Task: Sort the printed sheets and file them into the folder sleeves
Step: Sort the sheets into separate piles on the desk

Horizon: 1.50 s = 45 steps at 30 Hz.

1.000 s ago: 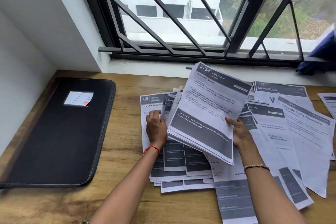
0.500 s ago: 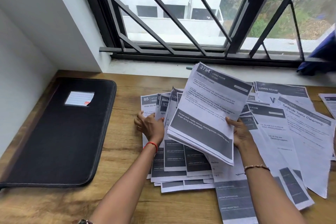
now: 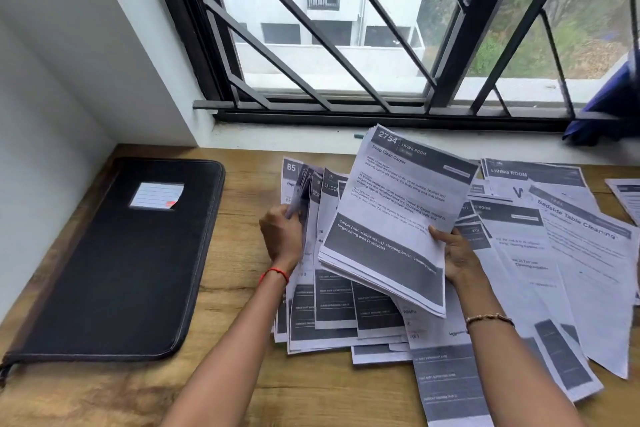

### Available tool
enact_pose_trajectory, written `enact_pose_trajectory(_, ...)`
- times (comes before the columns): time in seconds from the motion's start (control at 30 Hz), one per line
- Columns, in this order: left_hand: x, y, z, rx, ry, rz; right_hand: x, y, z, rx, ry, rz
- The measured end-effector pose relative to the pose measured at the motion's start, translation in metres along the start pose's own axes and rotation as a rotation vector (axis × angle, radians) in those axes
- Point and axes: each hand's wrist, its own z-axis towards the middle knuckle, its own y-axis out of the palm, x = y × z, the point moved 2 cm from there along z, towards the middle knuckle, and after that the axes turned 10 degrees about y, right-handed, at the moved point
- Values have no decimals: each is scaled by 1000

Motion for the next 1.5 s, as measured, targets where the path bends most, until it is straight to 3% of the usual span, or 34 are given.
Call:
enact_pose_trajectory(0.6, 40, -125, 67, 320, 503, 90, -3, 10, -9, -7, -73, -35)
enact_pose_trajectory(1.07, 27, -199, 82, 679, 44, -351, -12, 3, -42, 42, -221, -66)
enact_pose_trajectory(1.27, 26, -177, 74, 524, 24, -551, -9, 12, -53, 9, -205, -100)
enact_pose_trajectory(1.5, 38, -87, 34, 131, 8, -501, -4, 28, -67, -31, -158, -268)
